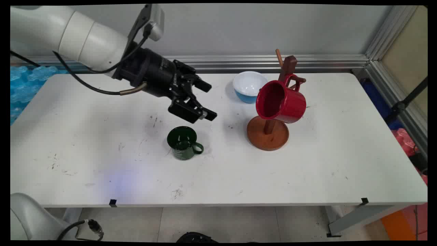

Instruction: Pick up the red mug from the rack

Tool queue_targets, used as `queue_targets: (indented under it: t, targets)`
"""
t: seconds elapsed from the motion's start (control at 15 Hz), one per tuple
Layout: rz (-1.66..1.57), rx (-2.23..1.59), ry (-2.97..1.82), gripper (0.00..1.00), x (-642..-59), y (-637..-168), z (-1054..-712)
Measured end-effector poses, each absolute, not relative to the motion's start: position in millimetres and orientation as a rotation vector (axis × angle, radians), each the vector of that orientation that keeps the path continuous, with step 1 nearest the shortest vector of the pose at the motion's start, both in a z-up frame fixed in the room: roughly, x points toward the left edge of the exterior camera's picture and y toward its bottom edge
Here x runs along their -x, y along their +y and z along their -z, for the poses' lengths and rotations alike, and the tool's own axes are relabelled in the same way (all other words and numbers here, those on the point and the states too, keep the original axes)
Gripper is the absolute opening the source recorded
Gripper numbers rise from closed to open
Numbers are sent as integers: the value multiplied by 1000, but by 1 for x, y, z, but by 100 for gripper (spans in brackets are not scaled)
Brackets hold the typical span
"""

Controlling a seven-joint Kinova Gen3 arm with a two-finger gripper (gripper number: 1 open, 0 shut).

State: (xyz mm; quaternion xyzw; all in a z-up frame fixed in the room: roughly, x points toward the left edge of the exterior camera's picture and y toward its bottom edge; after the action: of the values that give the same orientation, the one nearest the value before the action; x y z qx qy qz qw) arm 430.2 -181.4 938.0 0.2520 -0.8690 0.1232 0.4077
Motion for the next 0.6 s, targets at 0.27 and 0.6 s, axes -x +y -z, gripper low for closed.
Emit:
queue_targets:
  t: [0.27,0.6]
  targets:
    - [-308,-621,-2180,100,-409,-184,-947]
    - [-278,-657,-2166,100,-379,-190,-955]
